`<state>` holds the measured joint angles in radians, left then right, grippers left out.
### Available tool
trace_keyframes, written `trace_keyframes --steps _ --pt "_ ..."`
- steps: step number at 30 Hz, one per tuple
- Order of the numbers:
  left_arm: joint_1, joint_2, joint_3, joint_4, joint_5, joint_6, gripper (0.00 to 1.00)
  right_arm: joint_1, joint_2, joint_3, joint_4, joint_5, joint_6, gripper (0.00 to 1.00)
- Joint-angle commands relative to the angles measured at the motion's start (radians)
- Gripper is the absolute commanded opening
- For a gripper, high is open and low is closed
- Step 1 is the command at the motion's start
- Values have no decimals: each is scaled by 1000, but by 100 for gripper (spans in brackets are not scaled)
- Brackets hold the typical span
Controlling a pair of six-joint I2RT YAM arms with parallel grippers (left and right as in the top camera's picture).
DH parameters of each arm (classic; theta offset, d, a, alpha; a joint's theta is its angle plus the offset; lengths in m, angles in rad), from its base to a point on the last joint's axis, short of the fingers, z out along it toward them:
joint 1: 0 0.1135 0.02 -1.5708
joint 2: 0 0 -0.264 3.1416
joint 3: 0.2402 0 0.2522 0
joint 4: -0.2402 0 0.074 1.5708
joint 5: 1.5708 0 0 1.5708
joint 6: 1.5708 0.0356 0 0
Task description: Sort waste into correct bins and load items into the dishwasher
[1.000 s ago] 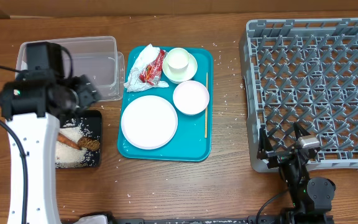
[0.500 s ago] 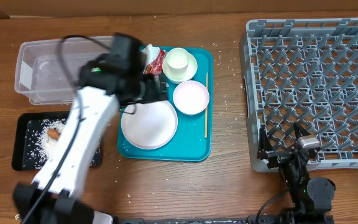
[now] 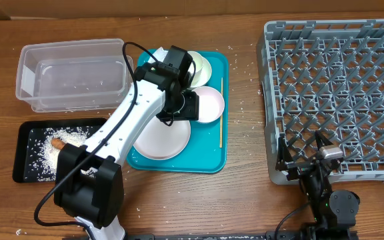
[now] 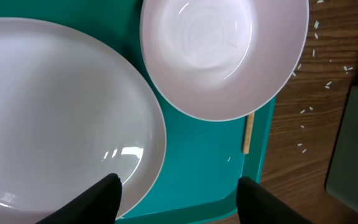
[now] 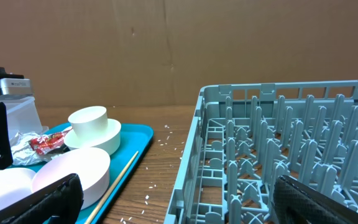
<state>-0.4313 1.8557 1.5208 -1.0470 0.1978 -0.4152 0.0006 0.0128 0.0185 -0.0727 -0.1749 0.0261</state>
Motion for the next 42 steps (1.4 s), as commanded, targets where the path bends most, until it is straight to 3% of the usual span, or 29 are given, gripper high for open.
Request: trace_keyframes --steps 1,6,8,10,12,13,14,15,20,26,36,42 --pt "-4 6 21 -23 23 10 58 -3 -10 -10 3 10 3 100" --pt "1 6 145 -142 -24 23 43 -3 -10 -10 3 10 3 100" --pt "5 5 225 -223 -107 11 28 -3 -10 -10 3 10 3 100" --pt "17 1 311 -307 -225 -61 26 -3 -10 -10 3 10 3 100" --pt "40 -5 382 -364 -335 -104 33 -3 -10 -10 3 10 3 100" --pt "52 -7 408 -378 -381 -105 44 -3 -10 -10 3 10 3 100" --pt "68 -10 433 -391 -430 -105 67 -3 -10 -10 3 10 3 100" --pt "89 -13 455 -403 -483 -105 100 -3 -10 -10 3 10 3 100" --pt "219 -15 492 -460 -575 -105 100 -3 -10 -10 3 10 3 100" --pt "400 -12 490 -496 -432 -105 100 -3 -10 -10 3 10 3 100" --pt "563 -12 490 -484 -522 -79 100 -3 -10 -10 3 10 3 100" --pt "645 -12 490 -484 -439 -79 100 -3 -10 -10 65 -90 3 100"
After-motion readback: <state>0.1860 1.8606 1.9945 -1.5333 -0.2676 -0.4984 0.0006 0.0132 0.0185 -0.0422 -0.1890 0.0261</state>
